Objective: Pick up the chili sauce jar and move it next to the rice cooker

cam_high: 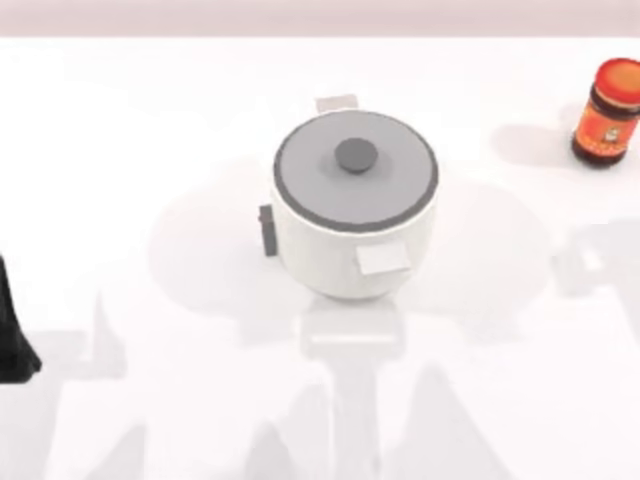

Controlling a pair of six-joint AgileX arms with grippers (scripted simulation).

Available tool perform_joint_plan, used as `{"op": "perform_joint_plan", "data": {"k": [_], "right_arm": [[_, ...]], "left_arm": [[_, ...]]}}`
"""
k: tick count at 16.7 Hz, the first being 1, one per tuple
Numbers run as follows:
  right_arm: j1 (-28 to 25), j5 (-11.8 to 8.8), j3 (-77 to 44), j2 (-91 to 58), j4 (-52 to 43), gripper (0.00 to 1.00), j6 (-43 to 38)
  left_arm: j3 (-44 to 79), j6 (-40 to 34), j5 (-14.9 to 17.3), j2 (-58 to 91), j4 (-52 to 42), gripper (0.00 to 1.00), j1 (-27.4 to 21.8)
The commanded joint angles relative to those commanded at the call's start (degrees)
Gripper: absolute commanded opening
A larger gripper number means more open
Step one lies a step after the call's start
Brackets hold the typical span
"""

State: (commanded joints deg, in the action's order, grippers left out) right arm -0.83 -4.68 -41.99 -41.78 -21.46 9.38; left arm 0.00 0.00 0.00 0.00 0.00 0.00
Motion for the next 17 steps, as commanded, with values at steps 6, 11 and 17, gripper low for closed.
{"op": "perform_joint_plan", "data": {"k": [6,11,17], "right_arm": [[1.18,-1.82,-34.46,-34.94,-18.29,1.00,8.42],[2.19,-3.13,-63.04,-63.54,-33.07,1.00,15.66],[3.06,-4.31,-89.58,-90.67,-46.83,1.00,22.74]], "left_arm": [[0.00,0.00,0.00,0.00,0.00,1.00,0.00],[0.00,0.00,0.00,0.00,0.00,1.00,0.00],[0.00,0.00,0.00,0.00,0.00,1.00,0.00]]}}
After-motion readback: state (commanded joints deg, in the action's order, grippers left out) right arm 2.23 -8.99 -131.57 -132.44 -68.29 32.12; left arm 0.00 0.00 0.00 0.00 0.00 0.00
